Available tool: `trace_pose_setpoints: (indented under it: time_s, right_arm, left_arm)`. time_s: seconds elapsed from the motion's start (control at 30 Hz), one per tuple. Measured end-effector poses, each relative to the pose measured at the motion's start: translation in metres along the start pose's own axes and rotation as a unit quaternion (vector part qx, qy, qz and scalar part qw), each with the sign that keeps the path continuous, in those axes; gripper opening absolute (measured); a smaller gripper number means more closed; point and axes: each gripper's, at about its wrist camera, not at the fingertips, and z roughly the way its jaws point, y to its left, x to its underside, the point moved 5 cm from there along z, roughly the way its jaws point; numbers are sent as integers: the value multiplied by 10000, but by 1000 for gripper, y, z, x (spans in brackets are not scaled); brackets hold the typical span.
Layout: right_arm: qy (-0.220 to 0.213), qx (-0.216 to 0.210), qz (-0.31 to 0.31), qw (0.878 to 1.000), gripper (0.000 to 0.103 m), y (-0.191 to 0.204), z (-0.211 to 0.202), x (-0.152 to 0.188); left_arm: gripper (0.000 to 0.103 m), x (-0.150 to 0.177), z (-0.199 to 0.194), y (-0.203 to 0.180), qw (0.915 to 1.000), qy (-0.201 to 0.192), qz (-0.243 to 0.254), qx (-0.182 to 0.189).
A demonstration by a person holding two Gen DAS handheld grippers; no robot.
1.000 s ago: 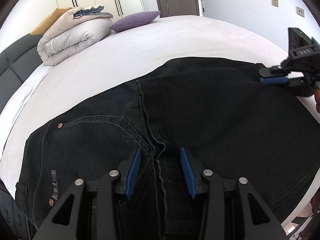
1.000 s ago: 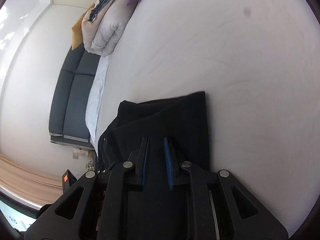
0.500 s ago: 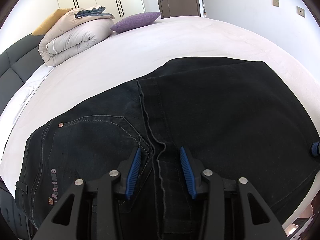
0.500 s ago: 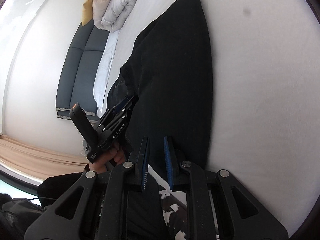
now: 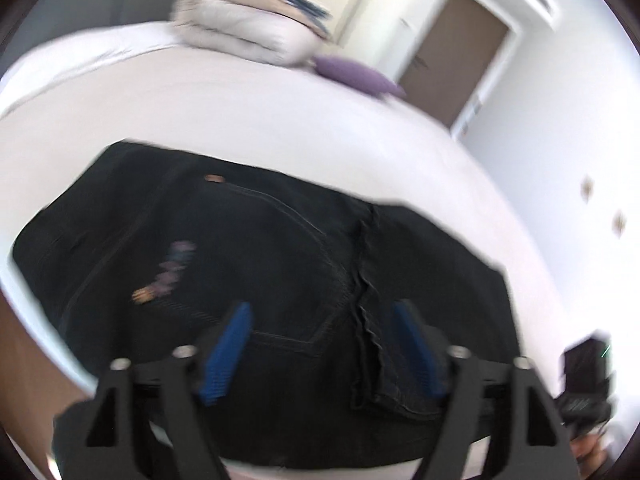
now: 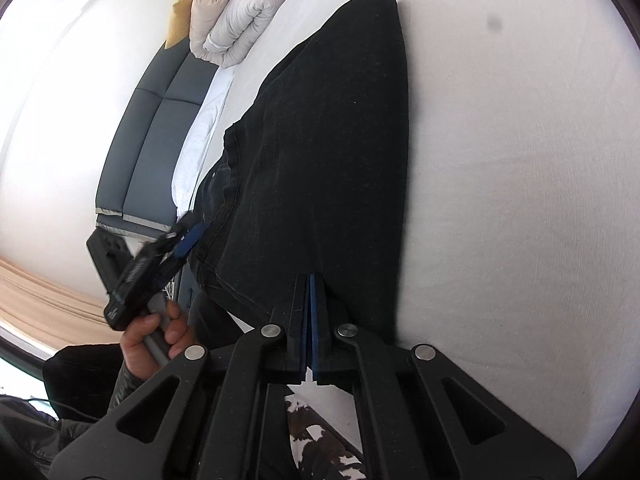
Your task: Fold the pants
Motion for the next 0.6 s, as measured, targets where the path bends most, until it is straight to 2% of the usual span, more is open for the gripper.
trace_pose_setpoints:
  time_s: [0.07, 0.13, 0.17, 0.27, 0.3, 0.4, 0.6]
  right_arm:
    - [-25, -2, 3, 10000, 0, -1, 0, 1]
    - [-40, -15, 22, 10000, 0, -5, -3, 0]
    - [-46, -18, 31, 10000, 0, -5, -3, 0]
    - [-66, -34, 60, 10000, 0, -9, -8, 1]
    - [-72, -28, 66, 9999, 0, -9, -8, 1]
    - [-88, -20, 100, 9999, 0, -9, -9, 1]
    - [-101, -27, 164, 9998, 0, -15, -15, -1]
  left_arm:
    - [90, -8, -25, 30, 9967, -341, -724, 130]
    - [90, -14, -48, 61, 9876, -709, -1381, 210]
    - [90, -16, -58, 77, 9807, -892, -1717, 272]
    - [90, -13, -76, 126, 9495, -1355, -2793, 470]
    - [90, -10, -76, 140, 9409, -1382, -3055, 467]
    - [90, 2, -74, 166, 9292, -1378, -3409, 364]
    - [90, 17, -54, 191, 8970, -1254, -4141, 906]
